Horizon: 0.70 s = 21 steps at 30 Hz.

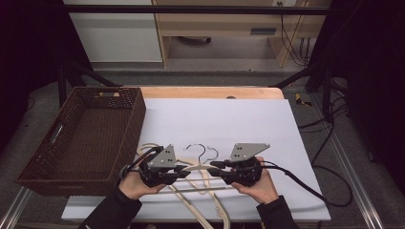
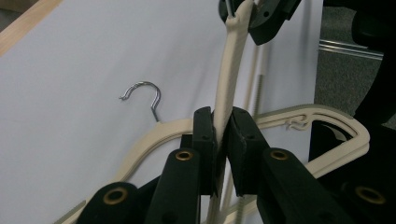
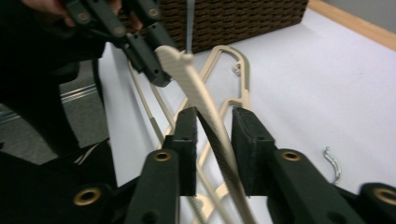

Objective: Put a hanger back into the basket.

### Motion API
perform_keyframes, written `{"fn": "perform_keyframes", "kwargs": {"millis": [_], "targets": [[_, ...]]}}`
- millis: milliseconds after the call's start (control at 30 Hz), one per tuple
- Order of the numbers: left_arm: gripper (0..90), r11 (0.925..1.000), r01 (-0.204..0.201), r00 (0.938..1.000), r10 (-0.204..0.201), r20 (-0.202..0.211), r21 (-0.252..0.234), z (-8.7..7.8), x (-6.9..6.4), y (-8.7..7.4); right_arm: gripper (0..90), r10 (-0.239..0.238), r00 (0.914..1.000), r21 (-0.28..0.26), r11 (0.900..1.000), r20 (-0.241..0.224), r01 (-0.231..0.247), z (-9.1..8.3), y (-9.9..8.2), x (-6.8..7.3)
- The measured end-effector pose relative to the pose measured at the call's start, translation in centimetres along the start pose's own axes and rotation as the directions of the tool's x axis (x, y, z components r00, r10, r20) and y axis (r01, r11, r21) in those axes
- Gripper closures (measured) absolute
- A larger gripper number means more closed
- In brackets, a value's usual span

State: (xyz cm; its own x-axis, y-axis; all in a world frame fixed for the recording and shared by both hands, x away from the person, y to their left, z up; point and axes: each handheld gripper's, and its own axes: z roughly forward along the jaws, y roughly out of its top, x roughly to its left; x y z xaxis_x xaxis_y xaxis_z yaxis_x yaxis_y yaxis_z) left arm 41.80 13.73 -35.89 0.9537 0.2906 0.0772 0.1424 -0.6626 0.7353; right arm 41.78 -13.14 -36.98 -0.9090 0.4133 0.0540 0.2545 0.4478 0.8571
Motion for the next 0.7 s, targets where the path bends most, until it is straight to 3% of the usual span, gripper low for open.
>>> {"fn": "perform_keyframes", "kwargs": {"millis": [167,200,300,367,400,500,533,567,600,700], "targets": [[86.1,0.9995,0.031,0.9991,-0.030,0.029,-0.010,0.2,-0.3,0.1,60.6,0.002,0.9987,-0.025,0.9997,0.051,-0.001,0.0,-0.1,0.0],[86.2,0.9996,0.028,0.9996,-0.028,0.009,-0.003,0.1,-0.4,0.2,56.2,0.009,0.9972,-0.039,0.9992,0.074,-0.006,-0.2,-0.2,0.0],[86.2,0.9980,0.060,0.9982,-0.060,0.003,-0.019,0.0,-0.4,0.2,52.2,0.021,0.9962,-0.054,0.9984,0.085,-0.016,-0.7,-0.4,-0.1],[86.2,0.9971,0.073,0.9973,-0.073,-0.006,-0.021,-0.2,-0.3,0.1,43.5,0.042,0.9909,-0.093,0.9952,0.128,-0.030,-2.0,-0.8,-0.3],[86.2,0.9944,0.099,0.9947,-0.100,-0.024,-0.036,-0.4,-0.2,0.1,40.5,0.055,0.9866,-0.110,0.9932,0.154,-0.038,-2.6,-1.1,-0.4],[86.2,0.9921,0.116,0.9919,-0.118,-0.048,-0.048,-0.8,-0.1,0.1,36.7,0.078,0.9796,-0.129,0.9901,0.185,-0.054,-3.5,-1.5,-0.7],[86.2,0.9892,0.133,0.9884,-0.137,-0.066,-0.062,-1.3,0.2,0.1,31.3,0.118,0.9666,-0.157,0.9841,0.227,-0.083,-4.5,-2.3,-1.1],[86.2,0.9892,0.133,0.9884,-0.137,-0.066,-0.062,-1.3,0.2,0.1,31.3,0.118,0.9666,-0.157,0.9841,0.227,-0.083,-4.5,-2.3,-1.1],[86.3,0.9852,0.152,0.9843,-0.158,-0.079,-0.080,-1.7,0.3,0.0,25.4,0.161,0.9538,-0.177,0.9771,0.253,-0.118,-5.2,-2.9,-1.6],[86.3,0.9813,0.162,0.9803,-0.172,-0.097,-0.105,-2.6,0.5,-0.1,20.9,0.199,0.9342,-0.194,0.9702,0.296,-0.145,-6.0,-3.8,-2.0]]}}
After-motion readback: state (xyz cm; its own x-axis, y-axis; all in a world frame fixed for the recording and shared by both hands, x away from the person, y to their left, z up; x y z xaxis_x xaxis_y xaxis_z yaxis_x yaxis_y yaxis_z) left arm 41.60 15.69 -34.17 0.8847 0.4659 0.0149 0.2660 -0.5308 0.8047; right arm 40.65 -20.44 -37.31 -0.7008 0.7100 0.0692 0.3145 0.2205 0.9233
